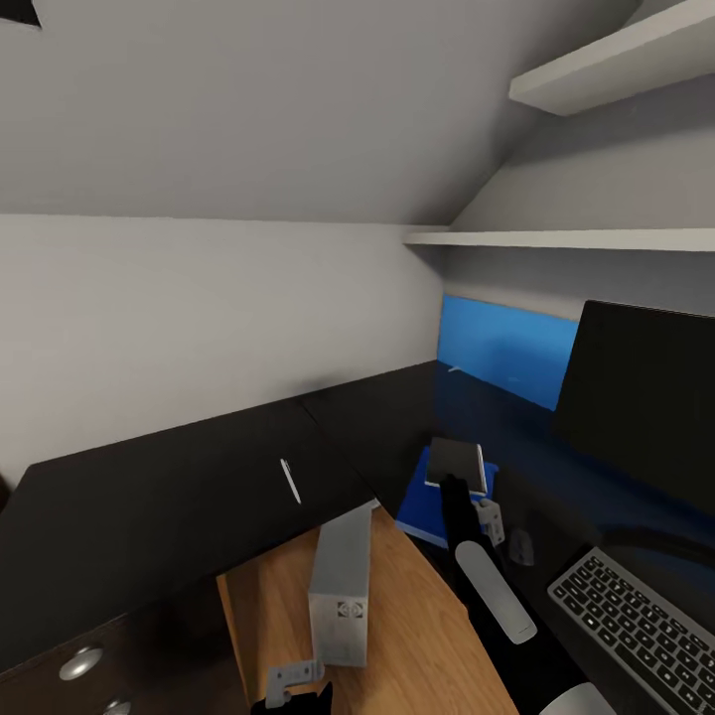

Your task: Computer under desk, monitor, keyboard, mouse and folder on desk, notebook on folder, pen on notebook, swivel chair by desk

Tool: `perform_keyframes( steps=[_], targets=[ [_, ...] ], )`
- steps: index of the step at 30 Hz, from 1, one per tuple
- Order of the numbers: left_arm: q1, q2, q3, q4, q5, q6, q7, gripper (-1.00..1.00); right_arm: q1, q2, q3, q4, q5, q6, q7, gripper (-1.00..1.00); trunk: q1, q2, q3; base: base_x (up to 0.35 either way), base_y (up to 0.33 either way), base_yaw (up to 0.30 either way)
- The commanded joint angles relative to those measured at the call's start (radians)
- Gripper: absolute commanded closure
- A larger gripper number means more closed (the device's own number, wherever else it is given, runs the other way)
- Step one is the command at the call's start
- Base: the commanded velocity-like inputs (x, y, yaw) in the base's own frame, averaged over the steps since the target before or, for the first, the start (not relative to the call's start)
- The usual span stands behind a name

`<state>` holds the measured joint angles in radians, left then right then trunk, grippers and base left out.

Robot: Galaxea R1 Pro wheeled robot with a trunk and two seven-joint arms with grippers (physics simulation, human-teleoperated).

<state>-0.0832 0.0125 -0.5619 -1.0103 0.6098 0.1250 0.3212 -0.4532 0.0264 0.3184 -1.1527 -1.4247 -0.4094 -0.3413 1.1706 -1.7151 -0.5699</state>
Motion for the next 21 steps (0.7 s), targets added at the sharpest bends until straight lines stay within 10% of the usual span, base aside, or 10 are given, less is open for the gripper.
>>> perform_keyframes(
  steps=[1,21],
  targets=[
    [-0.001,0.001,-0.004,-0.002,0.007,0.002,0.009,-1.00,-0.001,0.000,0.002,-0.001,-0.006,-0.006,-0.002,1.00,0.000,-0.001,-0.001,0.000,0.000,0.000],
    [-0.001,0.001,-0.003,-0.002,0.007,0.002,0.007,-1.00,-0.001,0.003,0.007,-0.002,0.035,-0.008,-0.004,1.00,0.004,-0.008,-0.004,0.000,0.000,0.000]
  ],
)
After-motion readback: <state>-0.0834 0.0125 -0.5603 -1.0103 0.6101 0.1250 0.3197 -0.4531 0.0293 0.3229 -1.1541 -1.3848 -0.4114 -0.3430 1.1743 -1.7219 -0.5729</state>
